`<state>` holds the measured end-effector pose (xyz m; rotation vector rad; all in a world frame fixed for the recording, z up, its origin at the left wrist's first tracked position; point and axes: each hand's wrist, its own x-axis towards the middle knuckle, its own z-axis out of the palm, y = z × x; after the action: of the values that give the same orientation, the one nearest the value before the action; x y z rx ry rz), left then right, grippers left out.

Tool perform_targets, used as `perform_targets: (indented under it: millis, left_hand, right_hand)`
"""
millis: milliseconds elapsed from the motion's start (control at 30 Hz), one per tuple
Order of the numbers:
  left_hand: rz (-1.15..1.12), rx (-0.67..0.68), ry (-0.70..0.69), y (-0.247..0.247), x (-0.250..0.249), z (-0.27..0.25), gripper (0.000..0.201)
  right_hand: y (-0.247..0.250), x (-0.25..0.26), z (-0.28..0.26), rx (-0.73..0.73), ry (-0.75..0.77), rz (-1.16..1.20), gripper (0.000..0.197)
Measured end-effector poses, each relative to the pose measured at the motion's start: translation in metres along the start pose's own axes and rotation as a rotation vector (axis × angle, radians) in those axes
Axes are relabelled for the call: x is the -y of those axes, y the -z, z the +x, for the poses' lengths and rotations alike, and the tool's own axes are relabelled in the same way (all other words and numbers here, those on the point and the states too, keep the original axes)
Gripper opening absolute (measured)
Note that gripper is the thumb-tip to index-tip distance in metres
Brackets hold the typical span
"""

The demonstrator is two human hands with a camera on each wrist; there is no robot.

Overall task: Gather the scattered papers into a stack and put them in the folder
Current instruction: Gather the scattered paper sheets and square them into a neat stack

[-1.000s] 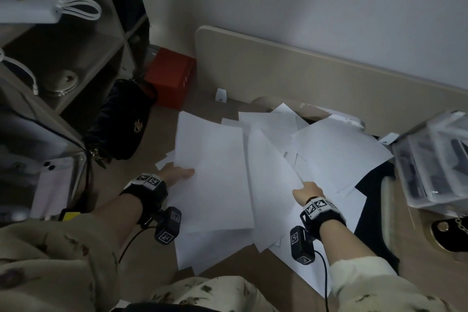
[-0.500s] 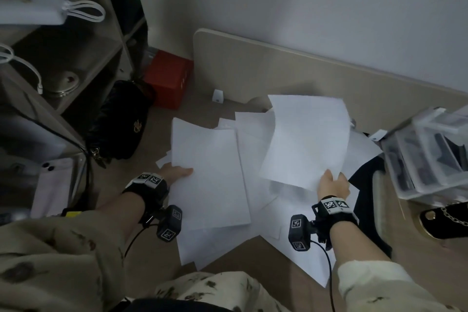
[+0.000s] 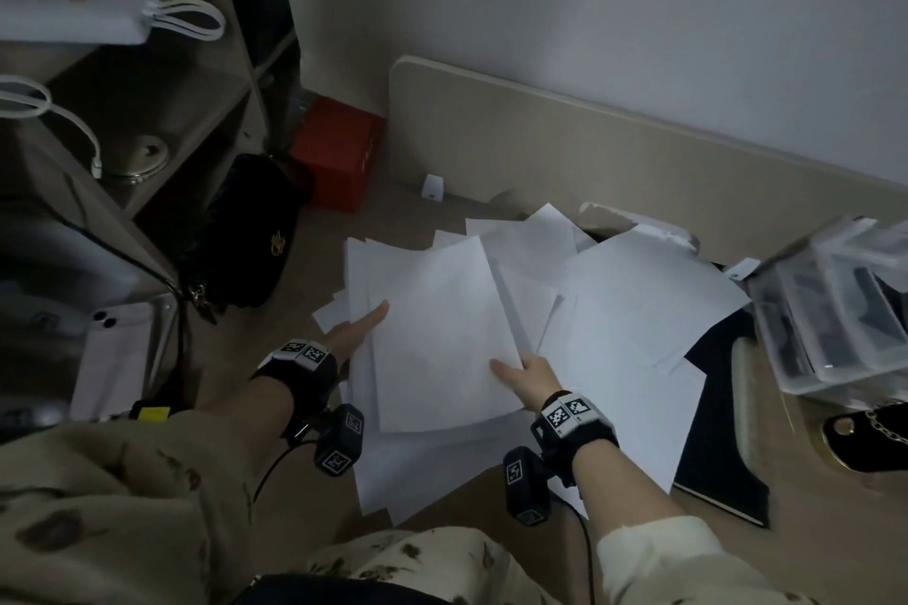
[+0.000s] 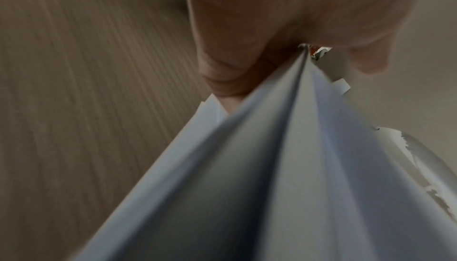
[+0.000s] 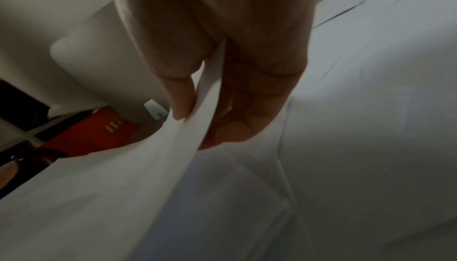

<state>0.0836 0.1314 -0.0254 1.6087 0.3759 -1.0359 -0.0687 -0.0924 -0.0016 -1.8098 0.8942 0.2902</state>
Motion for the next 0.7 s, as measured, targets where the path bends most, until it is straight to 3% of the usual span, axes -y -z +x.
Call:
perform_targets:
  millis: [100, 167, 233, 333, 500, 700]
  left_hand:
    - [-0.04, 0.007, -0.043, 0.0, 0.002, -0.003, 0.07]
    - [0.023, -0.021, -0.043, 0.0, 0.002, -0.008, 0.053]
    - [0.081, -0.01, -0.018, 0.004, 0.003, -0.007, 0.047]
    - [0.152, -0.004, 0.007, 0.015, 0.009, 0.006, 0.048]
    - [0.09, 0.026, 0.022, 0.007, 0.002, -0.004, 0.029]
    - [0.114, -0.021, -0.069, 0.004, 0.005, 0.002, 0.051]
  right_hand:
    - [-0.002, -0.003, 0.007, -0.009, -0.033, -0.11, 0.034]
    - [0.003, -0.004, 0.01, -0.077, -0.055, -0.157, 0.054]
    - [0.01, -0.008, 0.016, -0.158, -0.101, -0.21, 0.061]
    - [0.016, -0.015, 0.024, -0.215, -0.2, -0.263, 0.06]
    - [0.007, -0.013, 0.036, -0.197, -0.22, -0.04, 0.049]
    - [0.002, -0.006, 0.028, -0.228, -0.189, -0.102, 0.021]
